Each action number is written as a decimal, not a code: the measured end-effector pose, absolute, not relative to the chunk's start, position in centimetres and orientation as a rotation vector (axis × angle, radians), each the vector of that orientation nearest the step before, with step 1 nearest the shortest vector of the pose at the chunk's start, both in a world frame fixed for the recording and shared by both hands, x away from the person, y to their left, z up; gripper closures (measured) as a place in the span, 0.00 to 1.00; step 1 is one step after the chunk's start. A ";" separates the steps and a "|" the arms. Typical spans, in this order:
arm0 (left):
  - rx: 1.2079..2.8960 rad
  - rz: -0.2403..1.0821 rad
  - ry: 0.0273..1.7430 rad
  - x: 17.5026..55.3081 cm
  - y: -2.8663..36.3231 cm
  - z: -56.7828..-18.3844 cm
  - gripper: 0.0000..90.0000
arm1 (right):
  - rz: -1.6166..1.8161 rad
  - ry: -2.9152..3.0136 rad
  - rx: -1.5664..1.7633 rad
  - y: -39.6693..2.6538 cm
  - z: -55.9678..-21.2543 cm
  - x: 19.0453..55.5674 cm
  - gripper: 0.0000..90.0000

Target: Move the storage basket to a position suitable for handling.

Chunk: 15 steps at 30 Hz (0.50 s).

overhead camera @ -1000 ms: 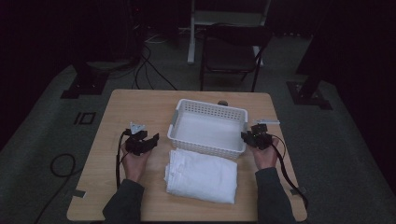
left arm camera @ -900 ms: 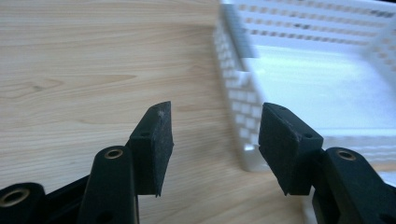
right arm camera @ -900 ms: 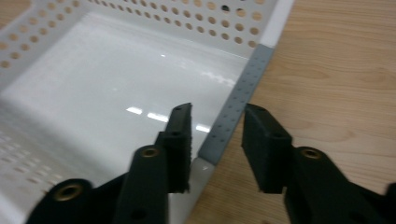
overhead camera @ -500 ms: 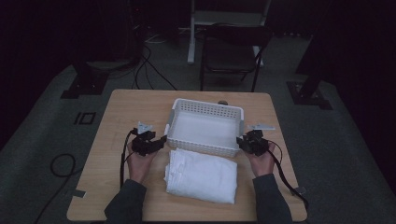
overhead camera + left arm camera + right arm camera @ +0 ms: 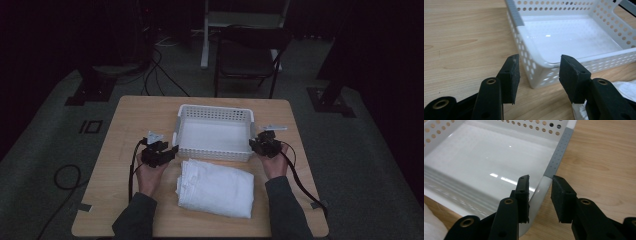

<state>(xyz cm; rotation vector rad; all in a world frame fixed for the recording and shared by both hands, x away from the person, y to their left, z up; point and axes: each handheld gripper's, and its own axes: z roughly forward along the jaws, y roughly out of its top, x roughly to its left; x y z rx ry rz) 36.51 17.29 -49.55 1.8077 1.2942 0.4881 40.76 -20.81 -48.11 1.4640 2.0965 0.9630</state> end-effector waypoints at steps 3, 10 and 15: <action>1.813 0.490 1.285 36.3 17.2 -49.5 0.56 | 0.976 2.107 1.448 -20.5 -48.1 41.0 0.76; 1.805 0.483 1.291 36.0 17.5 -49.3 0.56 | 0.997 2.123 1.417 -20.2 -48.3 41.5 0.76; 1.800 0.482 1.294 35.9 17.6 -49.3 0.54 | 1.007 2.123 1.412 -20.2 -48.3 41.5 0.76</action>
